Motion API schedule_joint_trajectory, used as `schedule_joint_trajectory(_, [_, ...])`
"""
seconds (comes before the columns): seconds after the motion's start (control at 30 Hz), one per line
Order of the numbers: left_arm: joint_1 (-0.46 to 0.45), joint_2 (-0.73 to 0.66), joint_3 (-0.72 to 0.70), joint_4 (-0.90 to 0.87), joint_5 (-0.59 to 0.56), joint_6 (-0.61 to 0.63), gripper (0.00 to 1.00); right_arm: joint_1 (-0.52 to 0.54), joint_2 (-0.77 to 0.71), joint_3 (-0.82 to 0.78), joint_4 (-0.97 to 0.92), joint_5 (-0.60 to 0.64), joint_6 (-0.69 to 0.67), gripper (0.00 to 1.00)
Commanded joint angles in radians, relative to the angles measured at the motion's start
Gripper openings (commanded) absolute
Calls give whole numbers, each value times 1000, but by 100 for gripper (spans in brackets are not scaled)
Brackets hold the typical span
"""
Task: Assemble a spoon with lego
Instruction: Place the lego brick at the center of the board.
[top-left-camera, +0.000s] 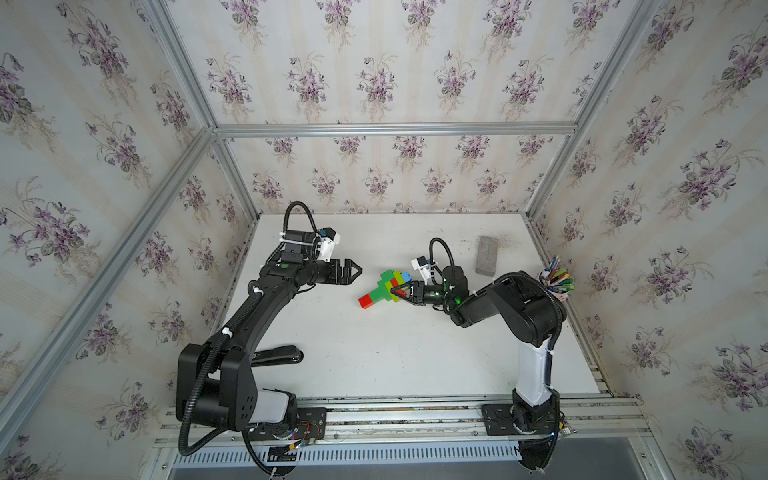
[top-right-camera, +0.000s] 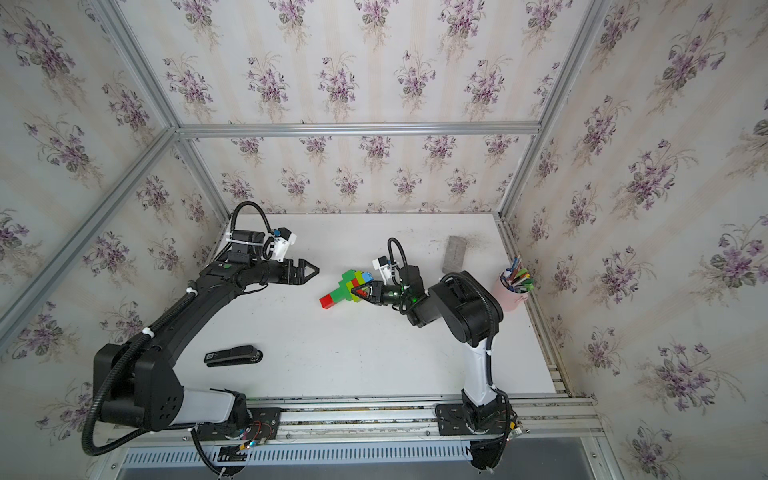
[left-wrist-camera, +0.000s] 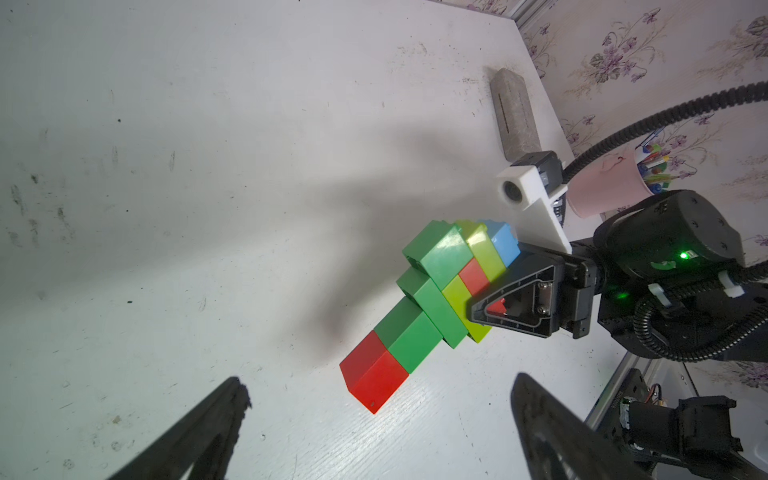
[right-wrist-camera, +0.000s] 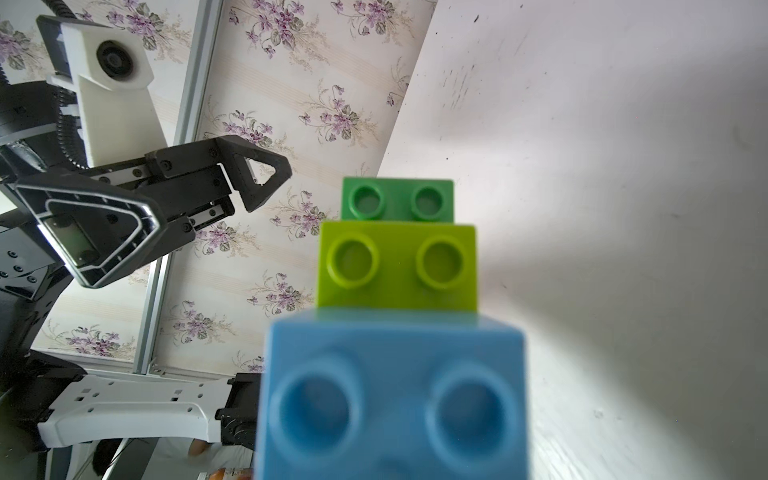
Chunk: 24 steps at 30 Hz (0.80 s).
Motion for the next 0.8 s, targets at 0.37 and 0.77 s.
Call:
schedule_joint_trajectory(0.37, [-6, 29, -13, 35, -2, -10, 99, 13, 110, 25, 103, -18, 59, 23])
schedule_joint_trajectory(0.77, [-6, 49, -16, 35, 6, -14, 99, 13, 82, 44, -121, -12, -57, 47])
